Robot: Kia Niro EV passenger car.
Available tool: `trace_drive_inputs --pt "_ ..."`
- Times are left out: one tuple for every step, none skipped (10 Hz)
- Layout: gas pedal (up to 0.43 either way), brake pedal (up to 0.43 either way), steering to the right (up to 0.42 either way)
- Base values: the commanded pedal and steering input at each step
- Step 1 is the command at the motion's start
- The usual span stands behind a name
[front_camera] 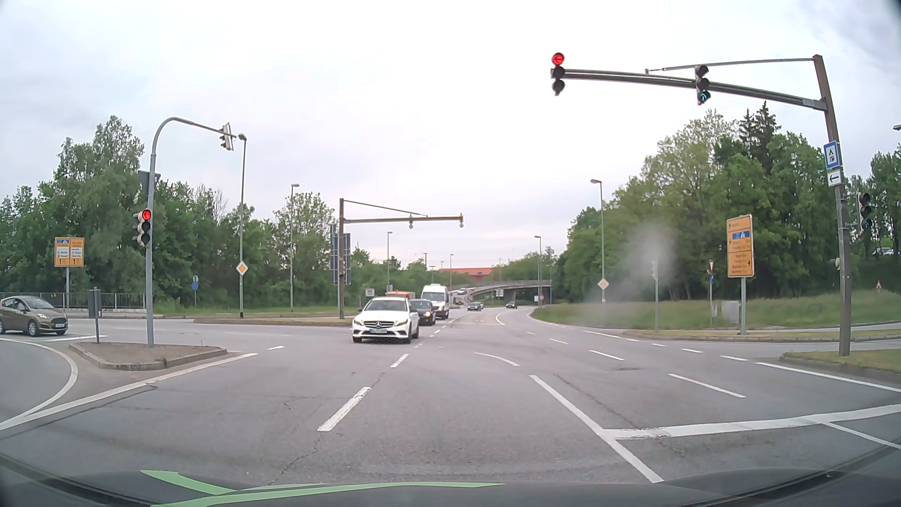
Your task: Follow the waypoints while adhering to traffic rules and regulations
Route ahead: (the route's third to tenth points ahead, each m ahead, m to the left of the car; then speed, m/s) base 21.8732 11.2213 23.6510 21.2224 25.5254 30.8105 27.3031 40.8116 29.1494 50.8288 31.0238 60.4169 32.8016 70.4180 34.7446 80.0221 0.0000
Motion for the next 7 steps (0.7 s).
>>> trace_drive_inputs --pt "0.0 0.323 0.004" --pt "0.0 0.323 0.004" --pt "0.0 0.323 0.004" --pt "0.0 0.323 0.004" --pt "0.0 0.323 0.004" --pt "0.0 0.323 0.004" --pt "0.0 0.323 0.004"
